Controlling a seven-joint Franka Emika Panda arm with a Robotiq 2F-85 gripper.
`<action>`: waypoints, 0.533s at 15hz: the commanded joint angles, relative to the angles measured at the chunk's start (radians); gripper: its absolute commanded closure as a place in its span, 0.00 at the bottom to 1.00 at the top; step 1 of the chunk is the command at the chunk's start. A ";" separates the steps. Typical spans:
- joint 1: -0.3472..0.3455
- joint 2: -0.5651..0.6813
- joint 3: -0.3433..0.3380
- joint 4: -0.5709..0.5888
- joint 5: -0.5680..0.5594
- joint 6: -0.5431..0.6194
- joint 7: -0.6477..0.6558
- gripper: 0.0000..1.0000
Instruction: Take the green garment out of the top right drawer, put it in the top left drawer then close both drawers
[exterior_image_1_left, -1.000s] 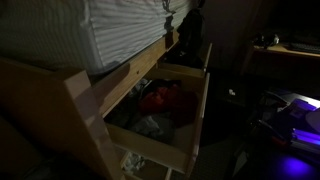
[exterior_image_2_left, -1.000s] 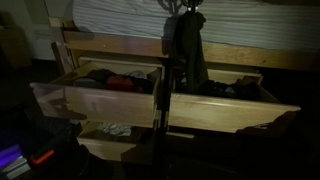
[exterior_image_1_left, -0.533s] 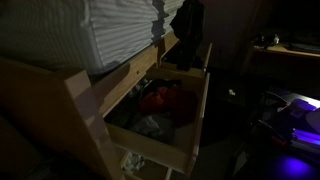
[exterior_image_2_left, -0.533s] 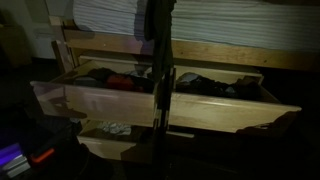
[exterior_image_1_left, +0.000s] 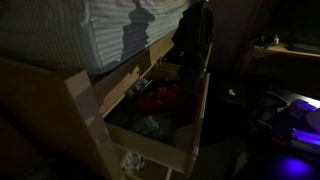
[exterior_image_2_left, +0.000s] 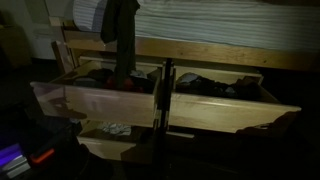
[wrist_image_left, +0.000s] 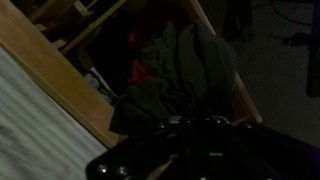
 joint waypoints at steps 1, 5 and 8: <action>0.012 -0.010 -0.057 -0.178 0.047 0.133 -0.201 0.98; -0.015 0.032 -0.081 -0.354 0.287 0.403 -0.508 0.98; -0.026 0.059 -0.058 -0.428 0.529 0.520 -0.748 0.98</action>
